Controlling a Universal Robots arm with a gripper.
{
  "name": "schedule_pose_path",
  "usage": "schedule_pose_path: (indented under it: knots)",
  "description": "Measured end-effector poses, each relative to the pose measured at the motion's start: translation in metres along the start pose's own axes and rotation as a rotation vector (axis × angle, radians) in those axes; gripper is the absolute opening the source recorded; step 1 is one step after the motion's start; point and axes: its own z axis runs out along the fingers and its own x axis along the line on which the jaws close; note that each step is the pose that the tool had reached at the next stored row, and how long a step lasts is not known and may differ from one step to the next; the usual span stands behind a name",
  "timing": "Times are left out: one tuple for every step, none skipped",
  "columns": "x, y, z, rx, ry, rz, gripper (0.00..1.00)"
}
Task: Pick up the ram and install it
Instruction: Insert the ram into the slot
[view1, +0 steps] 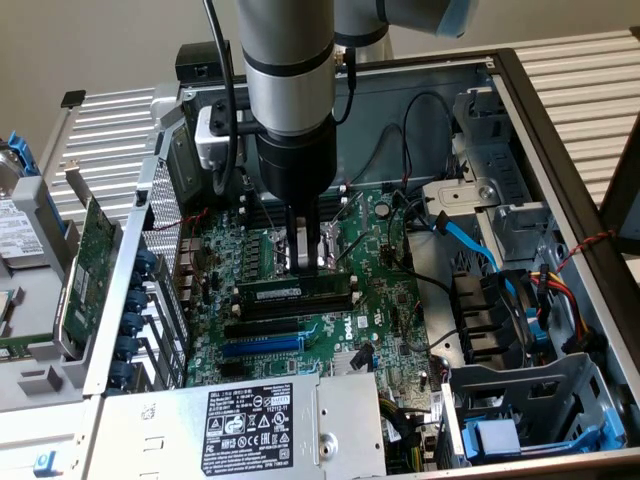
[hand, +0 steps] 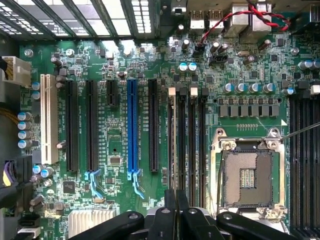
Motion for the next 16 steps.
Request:
schedule_pose_path:
  knots:
    - [0.0000,0.0000,0.0001,0.0000,0.0001,0.000,0.12]
    - [0.0000,0.0000,0.0003,0.0000,0.0000,0.000,0.12]
    - [0.0000,0.0000,0.0007,0.0001,-0.0002,0.000,0.12]
    - [0.0000,0.0000,0.0010,0.0001,-0.0002,0.000,0.12]
    - [0.0000,0.0000,0.0012,0.0000,0.0000,0.000,0.12]
    - [0.0000,0.0000,0.0016,0.0002,0.0000,0.000,0.12]
    - [0.0000,0.0000,0.0019,0.0002,0.0000,0.000,0.12]
    - [0.0000,0.0000,0.0021,0.0001,0.0003,0.000,0.12]
    - [0.0000,0.0000,0.0024,0.0001,0.0003,0.000,0.12]
    - [0.0000,0.0000,0.0025,0.0001,0.0004,0.000,0.12]
    - [0.0000,0.0000,0.0027,0.0002,0.0003,0.000,0.12]
    - [0.0000,0.0000,0.0030,0.0003,0.0002,0.000,0.12]
    - [0.0000,0.0000,0.0031,0.0003,0.0003,0.000,0.12]
    - [0.0000,0.0000,0.0033,0.0003,0.0002,0.000,0.12]
    - [0.0000,0.0001,0.0035,0.0003,0.0002,0.000,0.12]
    - [-0.0001,0.0001,0.0036,0.0003,0.0003,0.000,0.12]
